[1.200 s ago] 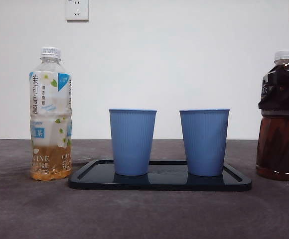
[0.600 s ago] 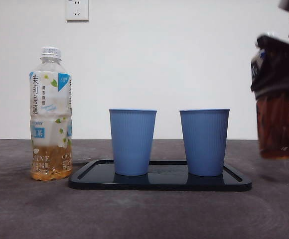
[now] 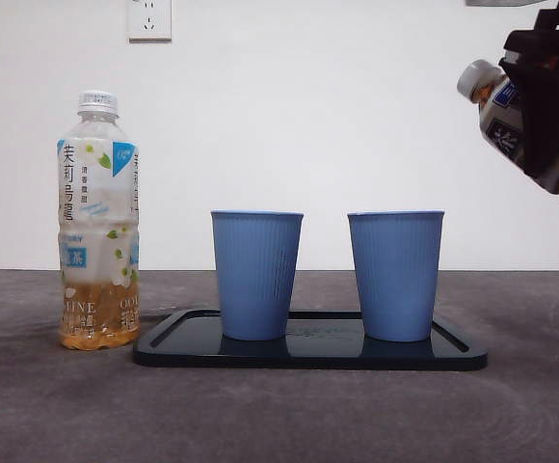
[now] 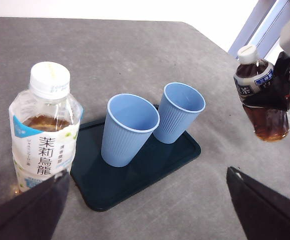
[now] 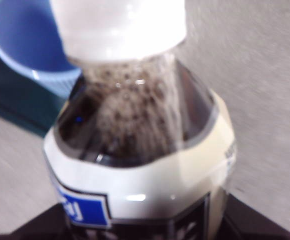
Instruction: Pour the drink into the cup
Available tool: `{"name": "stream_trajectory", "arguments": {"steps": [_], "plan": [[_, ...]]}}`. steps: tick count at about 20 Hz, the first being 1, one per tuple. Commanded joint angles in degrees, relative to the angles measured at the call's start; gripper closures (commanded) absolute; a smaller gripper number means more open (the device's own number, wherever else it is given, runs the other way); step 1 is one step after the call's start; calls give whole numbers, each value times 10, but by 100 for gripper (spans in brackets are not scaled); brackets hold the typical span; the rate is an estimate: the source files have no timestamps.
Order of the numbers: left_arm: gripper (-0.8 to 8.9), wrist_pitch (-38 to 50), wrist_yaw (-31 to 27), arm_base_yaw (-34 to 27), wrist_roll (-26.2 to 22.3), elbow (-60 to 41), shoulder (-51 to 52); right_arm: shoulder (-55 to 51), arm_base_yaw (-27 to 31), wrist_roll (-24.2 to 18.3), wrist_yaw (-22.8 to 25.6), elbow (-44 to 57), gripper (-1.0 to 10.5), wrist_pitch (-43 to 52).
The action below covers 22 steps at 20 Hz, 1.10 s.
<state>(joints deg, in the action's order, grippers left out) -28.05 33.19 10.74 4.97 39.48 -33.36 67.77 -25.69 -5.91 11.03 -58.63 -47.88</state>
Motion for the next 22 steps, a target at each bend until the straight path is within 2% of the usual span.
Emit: {"name": "stream_trajectory", "arguments": {"steps": [1, 8, 12, 16, 20, 22], "plan": [[315, 6, 2, 2, -11, 10, -3, 34, -20, -34, 53, -45, 790, -26], [315, 6, 2, 2, -11, 10, 10, 130, -45, -69, 149, -98, 790, -81], [315, 6, 2, 2, -11, 10, 13, 157, -68, -92, 196, -110, 790, -86], [315, 6, 2, 9, -11, 10, 14, 181, -93, -132, 252, -112, 790, -89], [314, 6, 2, 17, -11, 10, 17, 196, -113, -160, 286, -112, 790, -91], [315, 6, -2, 21, -11, 10, 20, 204, -122, -173, 328, -112, 790, -91]]}}
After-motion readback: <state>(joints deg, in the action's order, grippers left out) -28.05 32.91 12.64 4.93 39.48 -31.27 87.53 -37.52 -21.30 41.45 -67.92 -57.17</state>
